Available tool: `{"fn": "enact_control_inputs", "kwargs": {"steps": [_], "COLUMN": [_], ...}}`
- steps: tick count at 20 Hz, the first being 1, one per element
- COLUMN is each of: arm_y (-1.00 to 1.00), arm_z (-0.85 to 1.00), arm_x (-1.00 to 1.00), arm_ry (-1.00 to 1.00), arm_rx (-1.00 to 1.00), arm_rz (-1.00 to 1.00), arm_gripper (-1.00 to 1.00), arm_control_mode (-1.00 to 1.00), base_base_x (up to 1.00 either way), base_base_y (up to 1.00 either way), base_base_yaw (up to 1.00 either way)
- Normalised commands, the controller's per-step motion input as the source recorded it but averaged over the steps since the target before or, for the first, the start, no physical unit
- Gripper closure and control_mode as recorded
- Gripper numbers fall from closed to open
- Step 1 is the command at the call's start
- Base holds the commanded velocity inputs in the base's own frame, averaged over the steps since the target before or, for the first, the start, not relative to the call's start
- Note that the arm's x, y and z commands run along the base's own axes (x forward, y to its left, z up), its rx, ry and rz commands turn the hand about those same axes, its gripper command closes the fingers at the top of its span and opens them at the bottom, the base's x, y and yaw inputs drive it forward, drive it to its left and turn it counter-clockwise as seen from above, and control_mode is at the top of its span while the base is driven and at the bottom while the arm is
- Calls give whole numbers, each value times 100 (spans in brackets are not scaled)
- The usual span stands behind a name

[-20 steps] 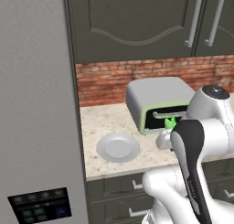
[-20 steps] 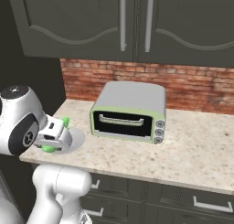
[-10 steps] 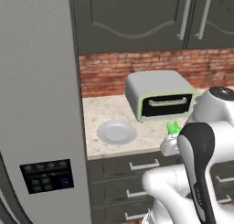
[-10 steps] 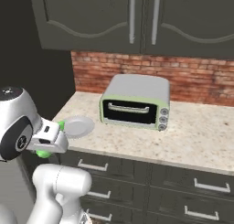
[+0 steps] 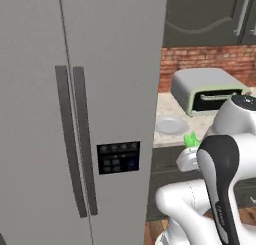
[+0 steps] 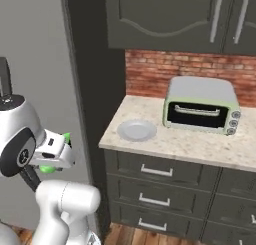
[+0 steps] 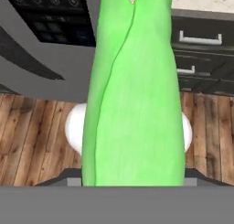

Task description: Place the corn on the rack of the oven.

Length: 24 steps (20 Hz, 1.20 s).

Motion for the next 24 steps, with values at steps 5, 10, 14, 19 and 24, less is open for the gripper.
{"fn": "enact_control_inputs", "kwargs": {"steps": [5, 10, 14, 19, 24], "arm_y": [0, 0, 0, 0, 0], "arm_z": [0, 0, 0, 0, 0], "arm_x": [0, 0, 0, 0, 0], "arm_ry": [0, 0, 0, 0, 0], "arm_rx": [0, 0, 0, 0, 0], "arm_rz": [0, 0, 0, 0, 0], "arm_gripper": [100, 100, 100, 100, 100], "arm_control_mode": [100, 100, 100, 100, 100], "base_base_x": [0, 0, 9, 8, 45], "base_base_y": [100, 100, 97, 94, 28], "base_base_yaw": [2, 12, 34, 34, 21]}}
